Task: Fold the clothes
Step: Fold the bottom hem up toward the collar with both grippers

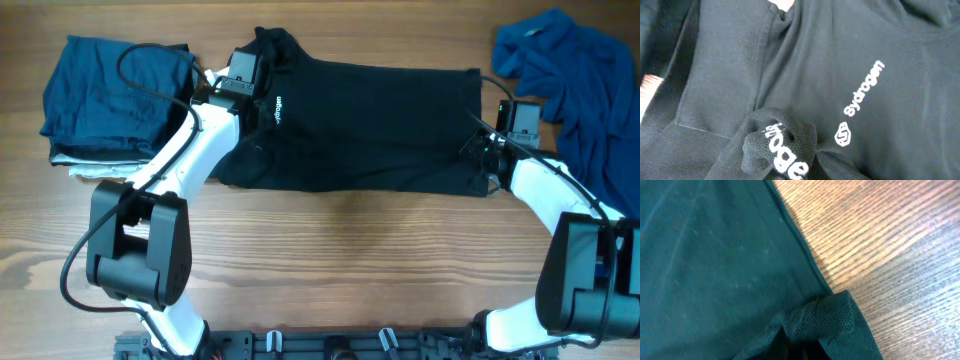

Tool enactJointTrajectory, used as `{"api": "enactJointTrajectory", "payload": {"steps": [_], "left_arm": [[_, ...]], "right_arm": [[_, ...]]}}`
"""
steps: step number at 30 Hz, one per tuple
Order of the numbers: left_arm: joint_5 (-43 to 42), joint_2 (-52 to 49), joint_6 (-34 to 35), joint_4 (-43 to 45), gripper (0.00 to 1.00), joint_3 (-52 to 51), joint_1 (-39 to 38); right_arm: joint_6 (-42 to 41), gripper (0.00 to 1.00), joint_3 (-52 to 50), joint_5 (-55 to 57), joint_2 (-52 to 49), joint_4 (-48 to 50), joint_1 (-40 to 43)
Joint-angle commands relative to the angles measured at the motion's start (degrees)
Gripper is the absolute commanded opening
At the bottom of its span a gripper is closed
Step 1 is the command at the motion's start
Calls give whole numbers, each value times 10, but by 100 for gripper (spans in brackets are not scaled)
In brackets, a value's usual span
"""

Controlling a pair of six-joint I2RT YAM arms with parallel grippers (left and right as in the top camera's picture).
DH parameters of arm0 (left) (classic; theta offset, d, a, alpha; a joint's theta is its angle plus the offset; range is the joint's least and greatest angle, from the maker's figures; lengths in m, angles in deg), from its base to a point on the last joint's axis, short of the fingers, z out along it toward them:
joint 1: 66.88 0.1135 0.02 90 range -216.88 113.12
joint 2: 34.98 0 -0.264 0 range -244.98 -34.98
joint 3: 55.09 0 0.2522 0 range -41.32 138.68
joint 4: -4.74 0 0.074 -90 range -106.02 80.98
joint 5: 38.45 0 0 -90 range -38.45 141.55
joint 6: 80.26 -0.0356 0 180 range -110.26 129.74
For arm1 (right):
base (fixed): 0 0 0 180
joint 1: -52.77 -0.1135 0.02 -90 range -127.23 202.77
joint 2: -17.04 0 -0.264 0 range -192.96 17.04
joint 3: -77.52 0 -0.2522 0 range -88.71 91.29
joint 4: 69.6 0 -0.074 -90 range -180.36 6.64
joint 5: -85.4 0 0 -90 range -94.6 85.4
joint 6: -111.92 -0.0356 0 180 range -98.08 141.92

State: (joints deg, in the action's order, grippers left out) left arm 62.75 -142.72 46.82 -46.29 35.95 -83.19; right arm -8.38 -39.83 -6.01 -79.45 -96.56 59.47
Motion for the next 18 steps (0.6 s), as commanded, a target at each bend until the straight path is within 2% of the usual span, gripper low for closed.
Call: {"api": "enactJointTrajectory", "payload": {"steps": [1,3,6,7,8,9,11,13,14,16,18], "left_arm": [[28,-4,-9,5,4,10,4],[28,-4,-9,9,4,10,4],[28,-4,-9,18,4,10,4],[28,-4,-9,22,4,10,4],[28,-4,-9,27,4,10,4],[27,-4,-9,29,6,10,4],[23,-4,-9,39,11,10,4],[23,-4,-9,52,23,10,4],[23,-4,-9,59,24,10,4],[24,-4,-9,75,28,10,4],[24,-4,-9,98,37,10,5]], "right_arm": [[34,5,9,14,-7,4,2],[43,13,9,14,-7,5,2],[51,14,9,14,-7,15,2],[56,23,9,14,-7,20,2],[72,38,9,6,-7,28,2],[85,41,9,-6,-7,35,2],[108,57,9,-32,-7,56,2],[113,81,9,-36,-7,80,2],[122,89,9,-36,-7,89,2],[140,93,9,-37,-7,106,2],[162,95,13,-38,-6,109,2]]}}
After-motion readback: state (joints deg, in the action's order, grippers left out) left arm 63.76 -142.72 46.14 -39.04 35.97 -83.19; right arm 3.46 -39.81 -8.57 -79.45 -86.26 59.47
